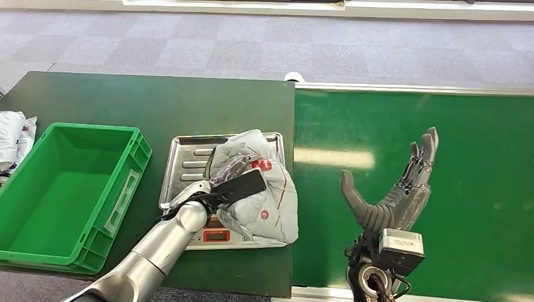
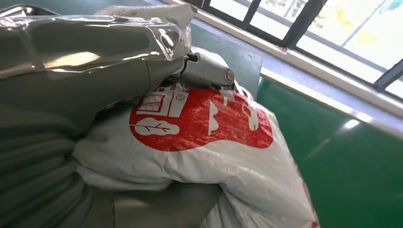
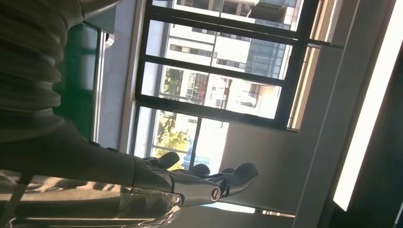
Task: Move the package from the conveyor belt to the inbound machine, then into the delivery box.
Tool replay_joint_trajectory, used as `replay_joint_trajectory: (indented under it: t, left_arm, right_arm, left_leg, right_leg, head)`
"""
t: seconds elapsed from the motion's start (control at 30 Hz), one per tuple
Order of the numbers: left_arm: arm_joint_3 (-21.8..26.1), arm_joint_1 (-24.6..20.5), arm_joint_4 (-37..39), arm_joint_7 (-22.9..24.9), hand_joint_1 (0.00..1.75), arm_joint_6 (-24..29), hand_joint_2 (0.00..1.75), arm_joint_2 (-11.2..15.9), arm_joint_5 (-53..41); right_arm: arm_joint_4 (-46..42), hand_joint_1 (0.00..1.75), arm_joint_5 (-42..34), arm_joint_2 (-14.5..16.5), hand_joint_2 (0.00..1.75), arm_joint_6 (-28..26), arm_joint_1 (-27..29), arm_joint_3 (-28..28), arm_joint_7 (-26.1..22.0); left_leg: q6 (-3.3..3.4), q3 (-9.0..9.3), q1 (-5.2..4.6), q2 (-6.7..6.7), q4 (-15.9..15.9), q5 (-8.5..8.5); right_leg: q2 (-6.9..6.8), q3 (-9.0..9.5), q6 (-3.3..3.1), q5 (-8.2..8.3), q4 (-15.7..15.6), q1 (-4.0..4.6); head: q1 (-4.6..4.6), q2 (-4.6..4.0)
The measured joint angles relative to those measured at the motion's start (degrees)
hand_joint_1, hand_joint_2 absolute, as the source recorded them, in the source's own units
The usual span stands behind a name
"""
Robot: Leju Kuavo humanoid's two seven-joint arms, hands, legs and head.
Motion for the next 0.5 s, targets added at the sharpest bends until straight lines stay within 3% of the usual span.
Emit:
replay_joint_trajectory:
  t: [0.2,0.5]
  left_arm:
    - [3.87,3.37,-6.72,-3.75,1.75,3.82,1.75,0.6,11.82]
    - [5.43,5.71,-12.65,-4.29,1.75,4.47,1.75,1.51,13.72]
  right_arm:
    - [-0.04,0.0,-0.67,-0.36,1.75,-1.39,0.48,0.0,0.38]
    - [-0.04,0.0,-0.8,-0.64,1.75,-1.55,0.56,0.0,0.38]
  left_leg:
    - [-0.02,-0.28,0.0,0.0,0.0,0.02]
    - [-0.02,-0.63,0.0,0.01,0.0,0.01]
  right_leg:
    - [0.01,-0.33,0.0,0.0,0.01,0.0]
    - [0.02,-0.69,0.0,0.0,0.01,0.0]
  head:
    - [-0.01,0.0]
    - [-0.01,0.0]
